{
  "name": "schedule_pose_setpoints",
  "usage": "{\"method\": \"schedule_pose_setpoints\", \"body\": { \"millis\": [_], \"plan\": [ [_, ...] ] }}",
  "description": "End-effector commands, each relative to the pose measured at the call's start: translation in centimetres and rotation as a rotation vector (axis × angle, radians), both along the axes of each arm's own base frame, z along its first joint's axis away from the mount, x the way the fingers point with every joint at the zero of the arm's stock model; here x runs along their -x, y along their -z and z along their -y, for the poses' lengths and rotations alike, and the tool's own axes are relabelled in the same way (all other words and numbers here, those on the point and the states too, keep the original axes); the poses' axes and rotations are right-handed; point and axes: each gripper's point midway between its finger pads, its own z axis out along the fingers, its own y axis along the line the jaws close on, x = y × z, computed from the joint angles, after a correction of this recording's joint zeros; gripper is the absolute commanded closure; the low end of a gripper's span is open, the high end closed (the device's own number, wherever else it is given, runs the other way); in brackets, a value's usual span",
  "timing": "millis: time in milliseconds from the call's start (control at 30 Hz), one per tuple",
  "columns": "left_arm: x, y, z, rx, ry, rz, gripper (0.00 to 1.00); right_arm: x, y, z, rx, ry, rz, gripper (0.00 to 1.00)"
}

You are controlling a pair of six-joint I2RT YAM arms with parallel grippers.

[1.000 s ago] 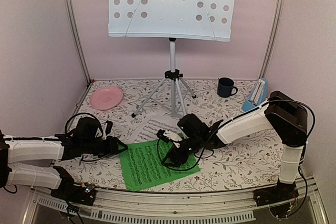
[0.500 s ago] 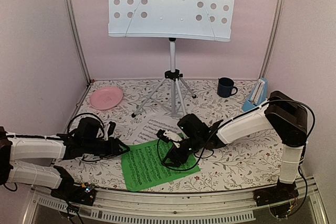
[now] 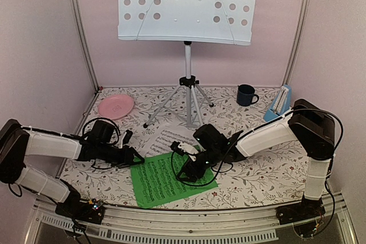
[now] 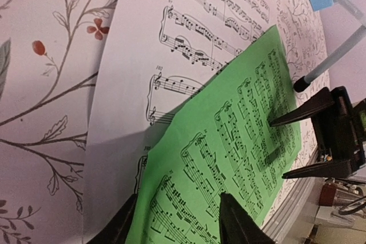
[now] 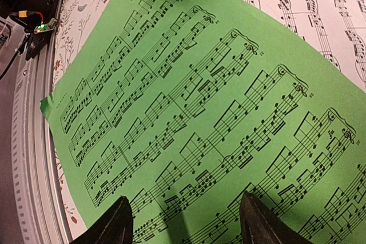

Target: Set up the instrument practice props

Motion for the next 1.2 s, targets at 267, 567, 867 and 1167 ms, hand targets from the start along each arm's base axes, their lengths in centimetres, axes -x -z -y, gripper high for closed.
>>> {"method": "schedule_pose_setpoints", "body": {
  "millis": [267, 567, 867, 1167],
  "plan": [
    [-0.3, -1.5, 2.7, 0.099, 0.231, -0.034, 0.60, 1.8, 2.5, 1.9, 0.085, -0.048, -0.018, 0.35],
    [-1.4, 0.1, 2.6, -0.007, 0.253, -0.083, 0.61, 1.9, 2.6, 1.9, 0.079, -0.081, 0.004, 0.35],
    [-1.4, 0.4, 2.2, -0.104, 0.349, -0.106, 0.59, 1.9, 2.3, 2.0, 0.068, -0.099, 0.029, 0.36],
    [-0.6, 1.8, 5.5, -0.084, 0.489, -0.140, 0.71, 1.9, 1.8, 1.9, 0.051, -0.112, 0.057, 0.37]
  ]
}}
